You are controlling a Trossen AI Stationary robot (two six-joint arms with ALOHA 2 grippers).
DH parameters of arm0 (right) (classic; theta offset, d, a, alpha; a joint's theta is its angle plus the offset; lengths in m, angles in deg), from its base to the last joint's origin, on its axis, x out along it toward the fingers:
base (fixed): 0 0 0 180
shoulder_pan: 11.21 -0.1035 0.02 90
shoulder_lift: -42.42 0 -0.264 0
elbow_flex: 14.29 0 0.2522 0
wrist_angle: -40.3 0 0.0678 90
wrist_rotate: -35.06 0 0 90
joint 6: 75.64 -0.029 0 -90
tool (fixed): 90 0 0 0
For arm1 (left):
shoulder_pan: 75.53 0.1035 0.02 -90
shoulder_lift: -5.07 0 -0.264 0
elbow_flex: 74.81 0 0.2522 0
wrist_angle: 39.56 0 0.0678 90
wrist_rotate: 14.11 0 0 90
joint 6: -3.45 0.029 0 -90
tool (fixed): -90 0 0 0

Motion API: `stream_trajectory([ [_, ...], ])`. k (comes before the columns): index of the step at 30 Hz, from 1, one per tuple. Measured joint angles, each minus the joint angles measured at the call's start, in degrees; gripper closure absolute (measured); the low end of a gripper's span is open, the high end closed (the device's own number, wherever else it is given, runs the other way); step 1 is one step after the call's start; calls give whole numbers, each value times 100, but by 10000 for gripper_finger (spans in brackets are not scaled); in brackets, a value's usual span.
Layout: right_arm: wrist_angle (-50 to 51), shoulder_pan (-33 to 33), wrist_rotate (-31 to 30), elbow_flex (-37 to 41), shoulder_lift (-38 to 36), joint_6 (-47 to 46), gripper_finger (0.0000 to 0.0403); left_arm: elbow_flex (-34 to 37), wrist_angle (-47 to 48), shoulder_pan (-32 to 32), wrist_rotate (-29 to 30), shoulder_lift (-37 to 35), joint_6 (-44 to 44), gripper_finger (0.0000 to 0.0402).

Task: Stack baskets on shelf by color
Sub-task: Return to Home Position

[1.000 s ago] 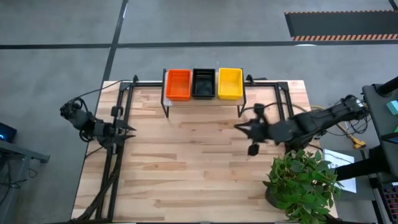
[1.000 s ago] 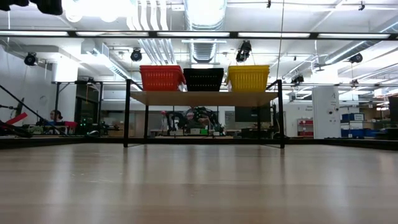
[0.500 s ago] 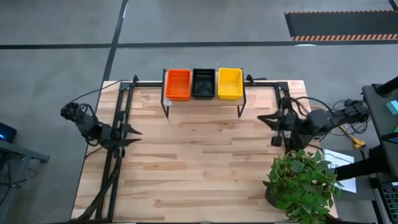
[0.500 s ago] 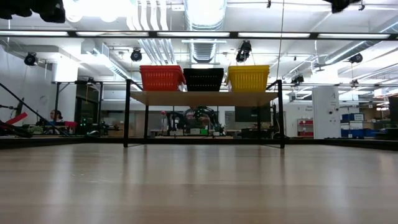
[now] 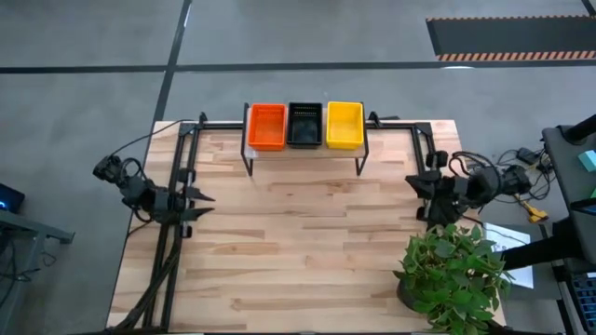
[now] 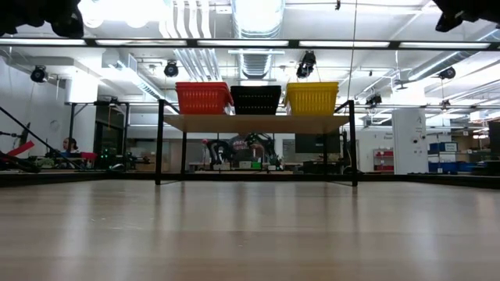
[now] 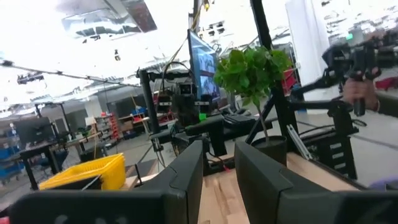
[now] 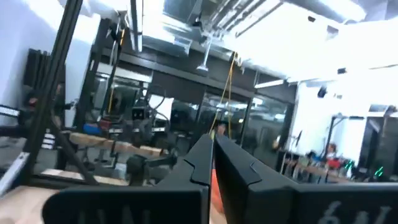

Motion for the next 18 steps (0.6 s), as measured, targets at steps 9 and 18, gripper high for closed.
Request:
stream_trajectory([
  [9, -644, 30, 96, 553, -140, 943, 394, 123, -82, 0, 17, 171, -255, 324],
  [18, -934, 410, 306, 926, -60, 1105, 394, 434, -36, -2, 16, 180, -254, 324],
])
